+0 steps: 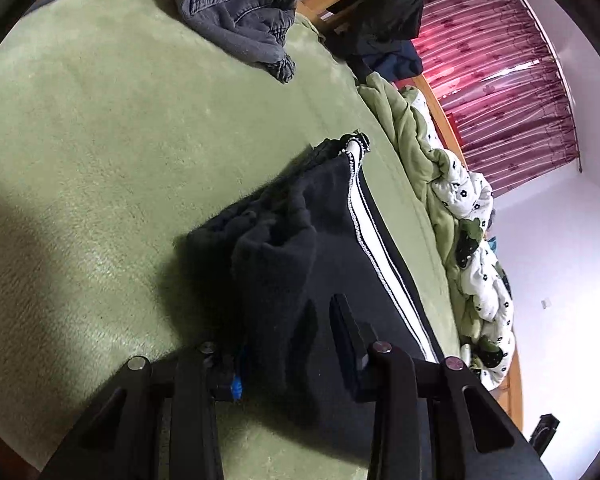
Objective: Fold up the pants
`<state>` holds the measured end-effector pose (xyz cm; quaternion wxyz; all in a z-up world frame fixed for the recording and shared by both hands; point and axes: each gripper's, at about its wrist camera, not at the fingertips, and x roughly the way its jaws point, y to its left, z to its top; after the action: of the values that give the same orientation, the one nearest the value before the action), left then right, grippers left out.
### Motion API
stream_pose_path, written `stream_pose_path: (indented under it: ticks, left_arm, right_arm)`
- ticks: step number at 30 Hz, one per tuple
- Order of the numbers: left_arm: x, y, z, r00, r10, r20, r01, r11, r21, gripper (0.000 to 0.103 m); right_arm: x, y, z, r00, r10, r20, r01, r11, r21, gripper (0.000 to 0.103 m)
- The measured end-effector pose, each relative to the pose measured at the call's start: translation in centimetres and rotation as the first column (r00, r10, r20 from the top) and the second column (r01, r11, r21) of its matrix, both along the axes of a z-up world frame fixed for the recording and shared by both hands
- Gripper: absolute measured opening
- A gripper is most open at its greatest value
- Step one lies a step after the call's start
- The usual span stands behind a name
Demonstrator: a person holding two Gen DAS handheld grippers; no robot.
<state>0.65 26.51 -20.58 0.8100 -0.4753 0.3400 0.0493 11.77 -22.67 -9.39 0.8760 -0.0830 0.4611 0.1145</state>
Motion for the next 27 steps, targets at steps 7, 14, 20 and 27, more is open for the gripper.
stream_pose_path:
  ticks: [7,14,20,27]
  left_arm:
    - [0.3,-0.2,3.4,0.999,-0.044,0.001,0.043,0.994,0.101,0.011]
    - [1.7,-3.4,9.7,0.992,-0.127,0.018,0.117,0.952,0.283,0.009]
    - [2.9,-8.3,16.3,0.972,-0.235,0.032,0.197,0.877,0.439,0.009]
    - [5.5,-19.7,20.1,0.922,-0.384,0.055,0.287,0.771,0.568,0.008]
  right_arm:
    - [0.0,-0.7,0.3,1.0,-0.004,0.015,0.003,1.0,0.028,0.063]
    - [-0.4,-1.5,1.0,0.999,0.001,0.039,-0.004,0.996,0.087,0.063]
    - [-1.3,-2.4,1.2,0.997,0.013,0.071,-0.018,0.997,0.076,0.063]
    - [-2.0,-6.8,2.0,0.993,-0.072,0.088,0.055,0.982,0.182,0.063]
